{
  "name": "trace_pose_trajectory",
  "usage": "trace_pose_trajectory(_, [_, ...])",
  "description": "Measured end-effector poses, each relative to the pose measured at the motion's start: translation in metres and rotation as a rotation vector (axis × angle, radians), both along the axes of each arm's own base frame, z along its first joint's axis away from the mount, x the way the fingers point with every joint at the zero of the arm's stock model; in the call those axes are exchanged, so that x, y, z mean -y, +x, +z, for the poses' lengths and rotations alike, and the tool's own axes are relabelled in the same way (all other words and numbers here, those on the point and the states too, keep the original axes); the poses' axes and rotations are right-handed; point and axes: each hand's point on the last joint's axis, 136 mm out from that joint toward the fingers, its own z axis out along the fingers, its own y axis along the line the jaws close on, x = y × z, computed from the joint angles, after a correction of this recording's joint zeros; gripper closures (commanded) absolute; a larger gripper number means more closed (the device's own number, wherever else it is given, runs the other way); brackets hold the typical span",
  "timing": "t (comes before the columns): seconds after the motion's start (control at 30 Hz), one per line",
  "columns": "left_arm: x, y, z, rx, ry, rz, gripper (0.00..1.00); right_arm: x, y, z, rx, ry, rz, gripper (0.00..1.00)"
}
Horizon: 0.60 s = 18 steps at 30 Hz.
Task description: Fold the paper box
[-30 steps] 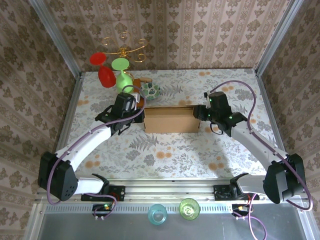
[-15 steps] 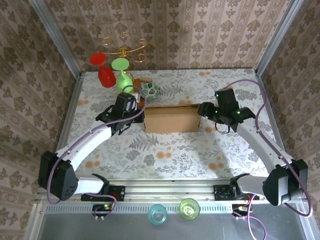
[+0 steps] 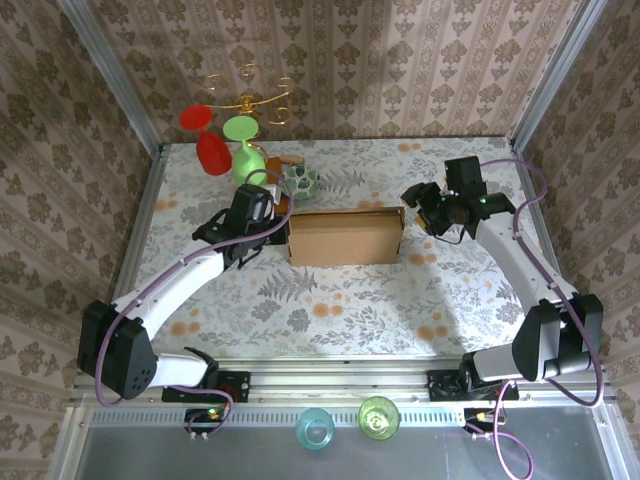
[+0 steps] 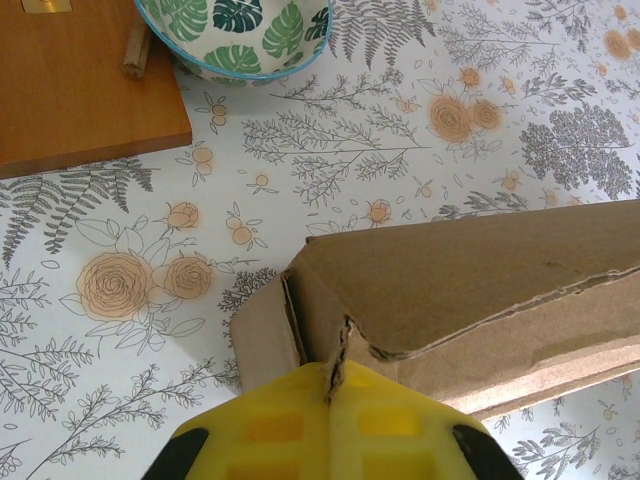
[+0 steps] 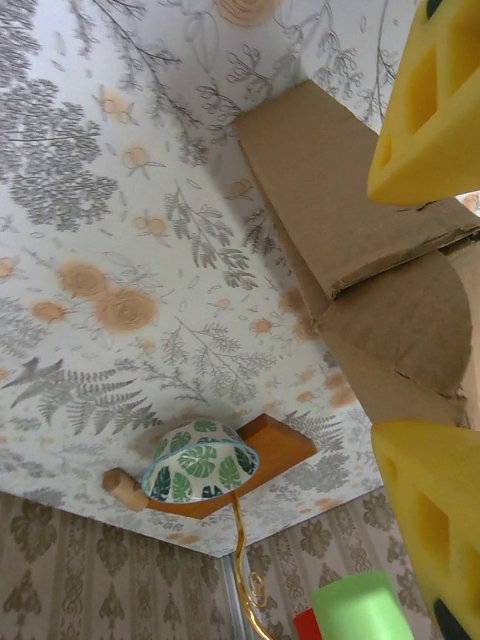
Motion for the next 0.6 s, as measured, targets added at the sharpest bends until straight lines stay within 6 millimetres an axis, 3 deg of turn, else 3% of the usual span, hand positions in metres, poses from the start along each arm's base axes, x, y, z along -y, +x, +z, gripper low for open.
trace_pose_trajectory(0.37, [0.000, 0.002, 0.000, 0.002, 0.004, 0.004, 1.00, -0.007, -0.019, -0.026, -0.090, 0.069, -0.001, 0.54])
trace_pose_trajectory(0.6, [0.000, 0.002, 0.000, 0.002, 0.005, 0.005, 1.00, -0.009, -0.025, -0.026, -0.069, 0.094, 0.003, 0.60])
